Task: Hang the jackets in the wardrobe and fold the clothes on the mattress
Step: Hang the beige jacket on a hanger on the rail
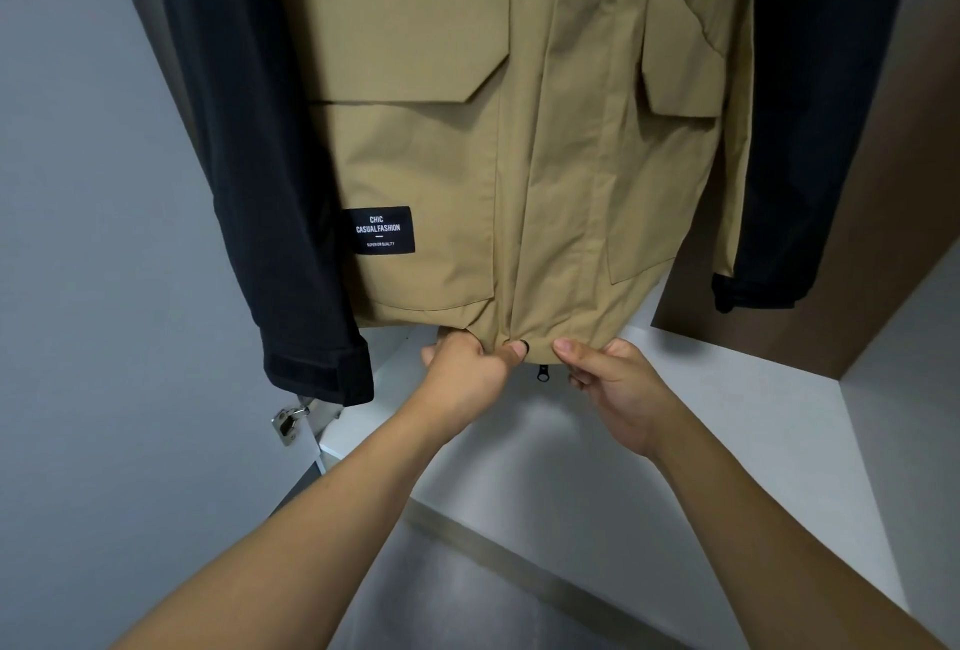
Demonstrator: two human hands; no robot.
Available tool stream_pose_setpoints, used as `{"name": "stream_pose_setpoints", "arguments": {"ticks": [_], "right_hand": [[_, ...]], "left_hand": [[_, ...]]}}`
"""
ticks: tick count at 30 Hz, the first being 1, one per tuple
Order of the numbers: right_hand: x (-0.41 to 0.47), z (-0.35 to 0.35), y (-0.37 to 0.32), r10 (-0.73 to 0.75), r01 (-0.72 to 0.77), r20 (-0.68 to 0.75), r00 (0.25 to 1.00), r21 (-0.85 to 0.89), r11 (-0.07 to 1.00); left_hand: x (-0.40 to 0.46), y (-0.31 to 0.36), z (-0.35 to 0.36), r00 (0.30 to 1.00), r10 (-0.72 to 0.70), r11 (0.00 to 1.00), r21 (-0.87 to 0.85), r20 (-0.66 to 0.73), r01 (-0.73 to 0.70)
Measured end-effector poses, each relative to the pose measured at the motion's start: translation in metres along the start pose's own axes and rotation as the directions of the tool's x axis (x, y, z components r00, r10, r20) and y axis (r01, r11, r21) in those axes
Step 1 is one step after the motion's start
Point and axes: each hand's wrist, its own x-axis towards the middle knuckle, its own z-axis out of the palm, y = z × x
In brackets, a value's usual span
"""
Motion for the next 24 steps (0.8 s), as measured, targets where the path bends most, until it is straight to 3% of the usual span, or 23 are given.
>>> {"name": "stream_pose_setpoints", "arguments": {"ticks": [5,8,12,15,19,24], "right_hand": [[0.006,-0.001,0.007,-0.005,0.005,-0.018,1.0,0.014,1.0],[0.013,-0.001,0.013,0.027,-0.026,-0.116,0.993,0.009,1.0],[0.018,-0.006,0.02,0.099,-0.163,-0.311,0.945,-0.189,0.968],[0.023,-0.013,0.011,0.058,-0.235,-0.461,0.886,-0.337,0.912],[0.016,0.006,-0.036,-0.076,-0.226,-0.467,0.881,-0.556,0.8],[-0.012,0.041,-0.155,-0.015,-0.284,-0.412,0.911,-0.653,0.703]], "left_hand": [[0.0,0.002,0.004,0.998,0.006,0.999,0.048,-0.07,-0.003],[0.009,-0.003,0.005,0.996,0.023,0.999,0.031,-0.092,-0.02],[0.019,-0.014,0.0,0.993,-0.088,0.988,0.134,0.08,0.077],[0.031,-0.02,-0.007,0.984,-0.093,0.919,0.393,0.152,0.026],[0.039,0.015,-0.007,0.979,-0.05,0.836,0.545,0.2,-0.068],[0.013,0.111,-0.021,0.949,-0.047,0.806,0.573,0.312,-0.148]]}}
